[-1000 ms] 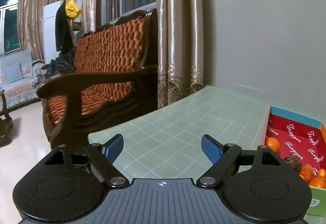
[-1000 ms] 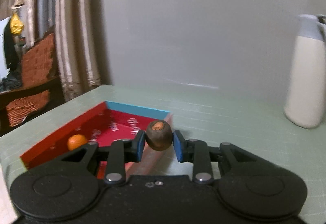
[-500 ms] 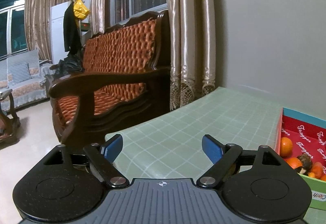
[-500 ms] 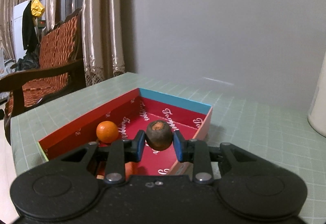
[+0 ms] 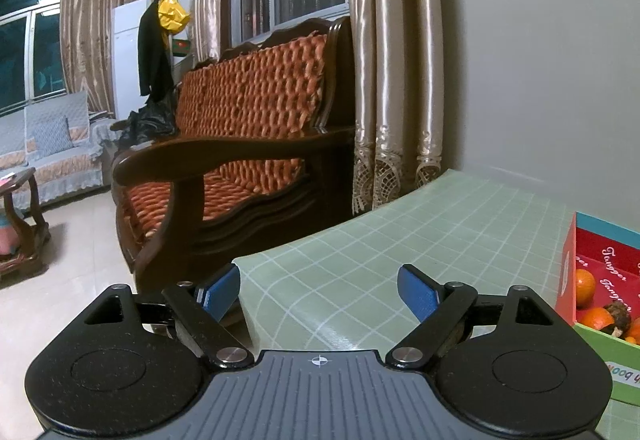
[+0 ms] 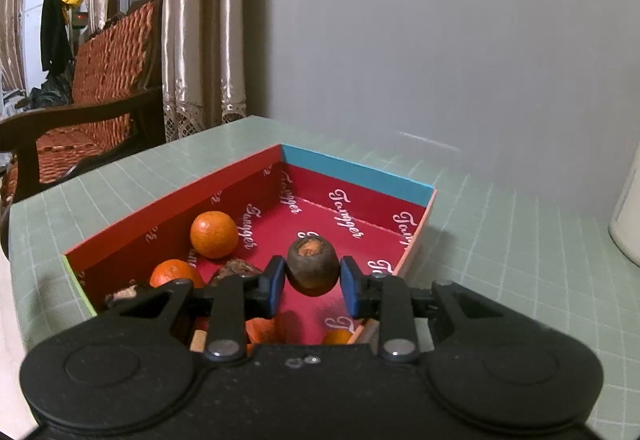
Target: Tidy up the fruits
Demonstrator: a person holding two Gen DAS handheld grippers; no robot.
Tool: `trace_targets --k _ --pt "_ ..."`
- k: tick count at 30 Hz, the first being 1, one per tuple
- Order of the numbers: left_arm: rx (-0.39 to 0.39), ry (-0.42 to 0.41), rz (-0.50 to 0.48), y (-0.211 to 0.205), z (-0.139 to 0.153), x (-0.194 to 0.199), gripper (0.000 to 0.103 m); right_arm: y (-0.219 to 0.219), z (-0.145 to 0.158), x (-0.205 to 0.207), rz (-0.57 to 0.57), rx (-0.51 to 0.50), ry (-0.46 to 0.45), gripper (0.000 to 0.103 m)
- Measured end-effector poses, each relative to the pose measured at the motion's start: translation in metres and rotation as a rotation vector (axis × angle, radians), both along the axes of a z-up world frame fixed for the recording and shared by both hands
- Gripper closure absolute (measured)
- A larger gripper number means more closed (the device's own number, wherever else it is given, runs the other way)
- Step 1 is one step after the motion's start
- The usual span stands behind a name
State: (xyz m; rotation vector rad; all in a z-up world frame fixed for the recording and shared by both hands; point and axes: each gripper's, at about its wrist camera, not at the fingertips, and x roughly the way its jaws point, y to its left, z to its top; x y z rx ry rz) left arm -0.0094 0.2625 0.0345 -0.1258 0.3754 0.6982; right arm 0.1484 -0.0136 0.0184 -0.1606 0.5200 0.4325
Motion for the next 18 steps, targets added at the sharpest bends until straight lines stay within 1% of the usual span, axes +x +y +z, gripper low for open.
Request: trace_targets --k 2,3,4,6,9,11,13,15,18 --pt "-0.004 -0.001 -0.002 0.0 0.0 0.0 0.017 0.0 -0.001 0.0 -0.005 -0.002 0.001 0.074" --pt "-0.004 -0.001 -0.005 0.0 0.0 0.0 0.017 -0.001 -0.001 0.0 -0.005 -0.001 0.0 0.073" --pt "-0.003 -0.001 -0.009 -0.001 0.0 0.0 0.017 -0.001 -0.001 0.0 -0.009 -0.001 -0.003 0.07" --pt "0.002 0.002 -0.018 -0.004 0.0 0.001 0.017 -0.004 0.001 -0.001 -0.016 0.001 -0.011 0.069" --pt "0.006 0.004 -0.031 -0.007 0.0 0.003 0.017 -0.006 0.003 -0.001 -0.015 0.02 -0.008 0.058" --pt "0.008 0.005 -0.041 -0.01 0.0 0.005 0.017 -0.009 0.006 -0.004 0.002 0.041 -0.016 0.034" --pt "0.017 0.006 -0.05 -0.016 0.001 0.008 0.017 -0.008 0.011 -0.01 0.0 0.03 -0.046 0.02" --pt "0.029 0.006 -0.068 -0.022 0.001 0.013 0.014 -0.011 0.016 -0.015 -0.005 0.017 -0.071 0.02" --pt "0.028 0.025 -0.123 -0.035 0.003 0.022 0.011 -0.022 0.027 -0.023 -0.046 0.032 -0.059 0.019"
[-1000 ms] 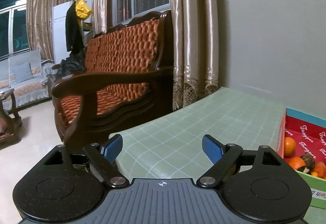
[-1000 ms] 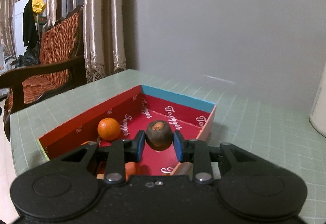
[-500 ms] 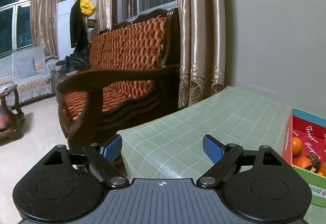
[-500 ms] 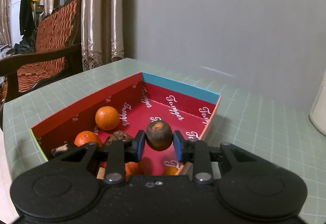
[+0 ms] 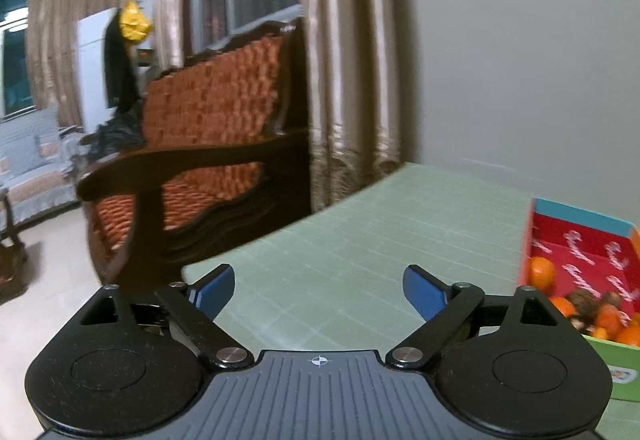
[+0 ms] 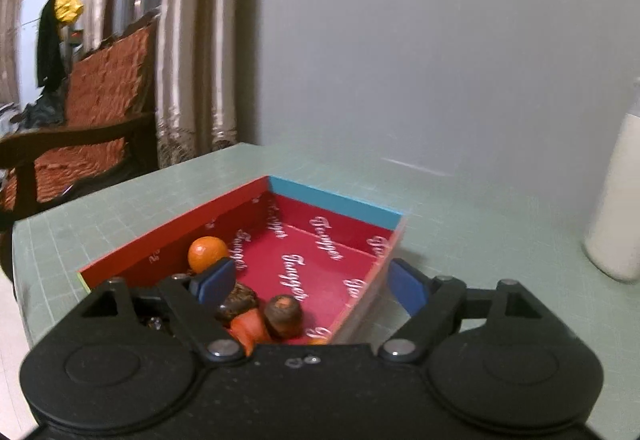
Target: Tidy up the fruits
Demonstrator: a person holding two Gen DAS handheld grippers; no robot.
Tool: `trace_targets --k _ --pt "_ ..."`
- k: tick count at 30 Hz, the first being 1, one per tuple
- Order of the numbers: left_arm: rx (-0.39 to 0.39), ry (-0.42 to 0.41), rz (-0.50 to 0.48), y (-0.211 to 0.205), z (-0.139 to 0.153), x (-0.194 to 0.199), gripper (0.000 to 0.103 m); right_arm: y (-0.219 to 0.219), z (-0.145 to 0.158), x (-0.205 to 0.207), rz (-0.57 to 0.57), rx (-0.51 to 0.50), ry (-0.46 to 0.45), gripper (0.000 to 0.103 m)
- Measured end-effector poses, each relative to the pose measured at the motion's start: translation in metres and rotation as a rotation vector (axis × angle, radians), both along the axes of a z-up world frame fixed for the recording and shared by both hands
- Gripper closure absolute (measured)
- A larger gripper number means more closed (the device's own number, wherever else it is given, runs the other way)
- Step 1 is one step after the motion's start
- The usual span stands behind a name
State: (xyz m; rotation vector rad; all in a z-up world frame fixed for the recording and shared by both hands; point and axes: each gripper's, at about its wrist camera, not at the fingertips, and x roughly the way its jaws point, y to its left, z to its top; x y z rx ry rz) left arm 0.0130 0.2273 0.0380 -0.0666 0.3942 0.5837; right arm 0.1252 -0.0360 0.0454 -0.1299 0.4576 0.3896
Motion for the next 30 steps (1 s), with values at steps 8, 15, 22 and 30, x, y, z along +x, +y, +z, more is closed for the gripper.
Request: trace_targets --k 8,15,22,30 --pt "-0.008 0.001 -0.21 -0.069 0.042 -0.005 0.0 -0.048 0.03 -0.038 -0.203 0.083 0.102 0.001" --pt "0.031 -0.012 -0.341 -0.117 0.077 -0.035 0.0 -0.066 0.062 -0.088 -0.281 0.064 0.049 0.0" --pt "0.018 -0.021 -0.363 -0.124 0.086 -0.067 0.0 -0.063 0.073 -0.12 -0.298 0.064 0.022 0.0" --pt "0.012 -0.024 -0.36 -0.12 0.088 -0.086 0.0 -0.05 0.083 -0.147 -0.281 0.046 -0.006 0.0"
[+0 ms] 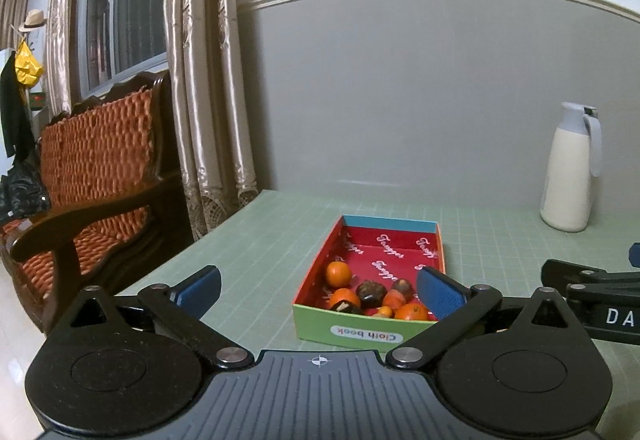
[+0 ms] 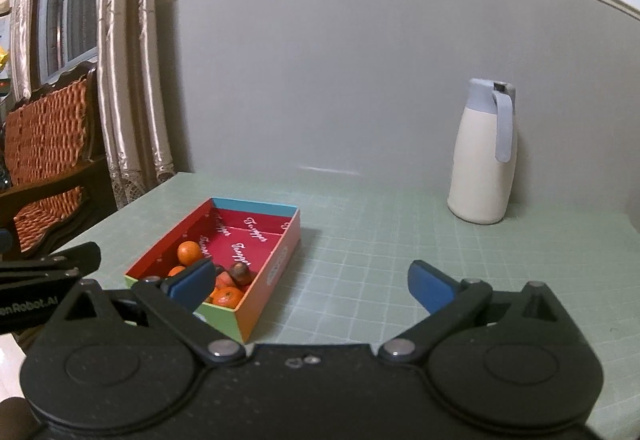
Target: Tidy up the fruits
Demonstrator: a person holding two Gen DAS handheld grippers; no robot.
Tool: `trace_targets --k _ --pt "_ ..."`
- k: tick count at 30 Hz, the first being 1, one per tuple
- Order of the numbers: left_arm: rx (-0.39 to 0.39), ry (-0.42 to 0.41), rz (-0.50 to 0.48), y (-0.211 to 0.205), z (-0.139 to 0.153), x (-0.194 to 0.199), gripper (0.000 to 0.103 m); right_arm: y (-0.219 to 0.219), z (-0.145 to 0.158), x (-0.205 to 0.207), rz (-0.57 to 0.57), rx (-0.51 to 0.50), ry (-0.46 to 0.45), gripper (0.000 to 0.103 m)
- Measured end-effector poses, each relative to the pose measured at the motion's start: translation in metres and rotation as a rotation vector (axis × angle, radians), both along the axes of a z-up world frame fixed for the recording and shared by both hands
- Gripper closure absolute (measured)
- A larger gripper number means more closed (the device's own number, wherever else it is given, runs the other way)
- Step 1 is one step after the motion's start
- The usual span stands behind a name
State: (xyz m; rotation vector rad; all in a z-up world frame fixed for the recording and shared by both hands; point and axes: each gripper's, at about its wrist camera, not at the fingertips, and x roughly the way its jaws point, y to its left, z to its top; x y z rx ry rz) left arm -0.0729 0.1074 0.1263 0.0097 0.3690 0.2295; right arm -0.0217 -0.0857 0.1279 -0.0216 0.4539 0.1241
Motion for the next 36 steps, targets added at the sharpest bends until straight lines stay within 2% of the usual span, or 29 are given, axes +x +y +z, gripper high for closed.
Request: trace_targets --k 10,24,36 --pt "-0.042 0.034 -0.01 0.007 -0.007 -0.002 0.0 0.01 0.001 -0.009 0.028 -0.003 -0.006 0.0" --pt "-0.005 0.059 -0.005 -0.001 -0.014 0.001 0.0 0.009 -0.006 -0.01 0.021 0.004 0.006 0.0" --pt "-0.028 0.067 -0.012 0.001 -0.015 0.002 0.0 0.008 -0.006 -0.011 0.028 0.013 0.006 0.0"
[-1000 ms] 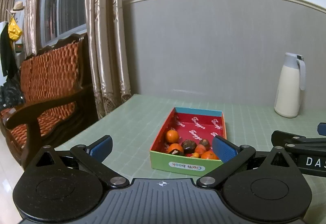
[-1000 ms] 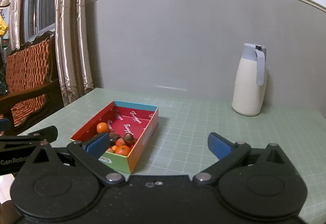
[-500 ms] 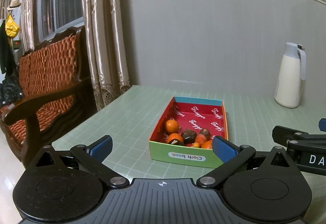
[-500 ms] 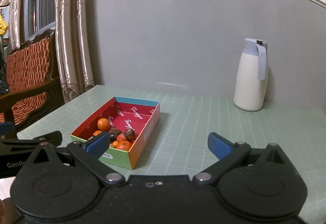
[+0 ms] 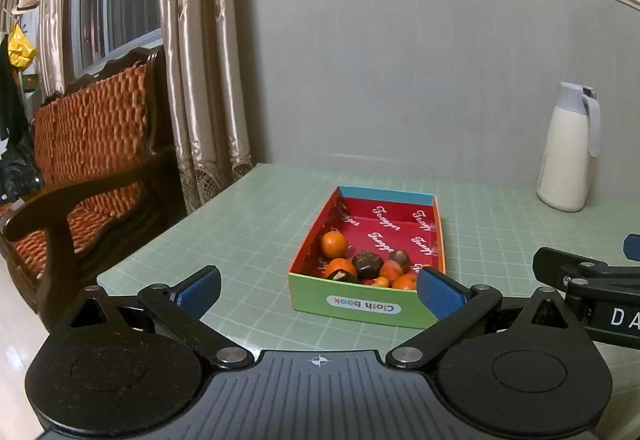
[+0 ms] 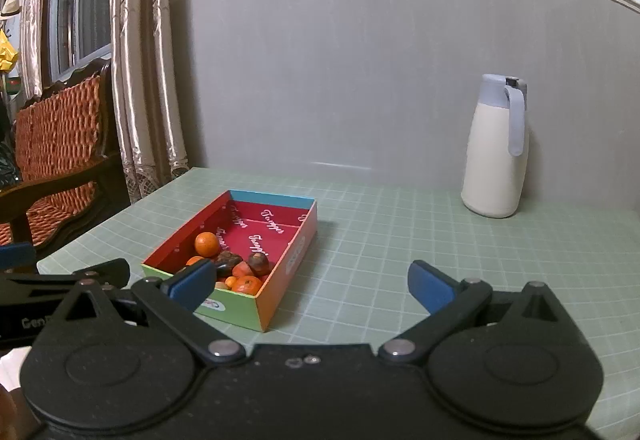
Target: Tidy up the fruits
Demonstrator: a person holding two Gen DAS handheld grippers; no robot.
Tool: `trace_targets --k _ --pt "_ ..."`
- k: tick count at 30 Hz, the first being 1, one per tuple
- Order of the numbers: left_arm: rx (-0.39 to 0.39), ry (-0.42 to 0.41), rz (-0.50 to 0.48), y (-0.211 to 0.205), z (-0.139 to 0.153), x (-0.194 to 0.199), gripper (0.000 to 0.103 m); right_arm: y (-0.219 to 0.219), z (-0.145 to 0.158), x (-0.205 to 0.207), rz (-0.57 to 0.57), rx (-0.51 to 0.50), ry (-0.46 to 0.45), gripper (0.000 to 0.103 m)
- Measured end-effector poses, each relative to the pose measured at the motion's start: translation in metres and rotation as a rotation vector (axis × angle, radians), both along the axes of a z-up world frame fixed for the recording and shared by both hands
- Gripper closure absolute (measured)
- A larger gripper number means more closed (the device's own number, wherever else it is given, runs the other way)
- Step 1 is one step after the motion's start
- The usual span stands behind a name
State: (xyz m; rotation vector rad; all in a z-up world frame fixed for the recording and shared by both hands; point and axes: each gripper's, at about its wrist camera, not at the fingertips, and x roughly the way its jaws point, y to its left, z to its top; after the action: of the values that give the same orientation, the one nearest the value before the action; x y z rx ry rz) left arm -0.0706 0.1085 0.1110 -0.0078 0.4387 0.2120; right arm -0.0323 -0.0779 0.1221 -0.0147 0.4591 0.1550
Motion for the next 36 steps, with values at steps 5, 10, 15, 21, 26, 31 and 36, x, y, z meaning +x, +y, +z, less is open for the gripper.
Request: trace_targets --k 5,10,15,21,26,31,36 --pt "-0.011 0.017 -0.008 0.002 -0.002 0.002 0.0 0.001 -0.001 0.0 0.006 -0.002 0.0 0.0" --pt "-0.029 0.03 -0.024 0.005 -0.004 0.005 0.0 0.001 -0.001 0.0 0.011 -0.002 -0.001 0.0" --pt "-0.008 0.051 -0.038 0.003 -0.006 0.007 0.0 0.001 -0.001 0.0 0.015 0.0 -0.004 0.0" --pt "0.042 0.039 -0.023 -0.004 -0.006 0.007 0.0 0.003 -0.001 -0.001 0.021 -0.002 -0.007 0.0" --pt "0.035 0.037 -0.032 -0.002 -0.007 0.008 0.0 0.002 -0.002 -0.001 0.023 -0.001 -0.007 0.0" --pt "0.004 0.044 -0.036 0.002 -0.009 0.011 0.0 0.003 -0.002 -0.001 0.025 -0.003 -0.007 0.0" --pt "0.003 0.047 -0.037 0.004 -0.01 0.013 0.0 0.005 -0.002 0.0 0.027 -0.005 -0.008 0.0"
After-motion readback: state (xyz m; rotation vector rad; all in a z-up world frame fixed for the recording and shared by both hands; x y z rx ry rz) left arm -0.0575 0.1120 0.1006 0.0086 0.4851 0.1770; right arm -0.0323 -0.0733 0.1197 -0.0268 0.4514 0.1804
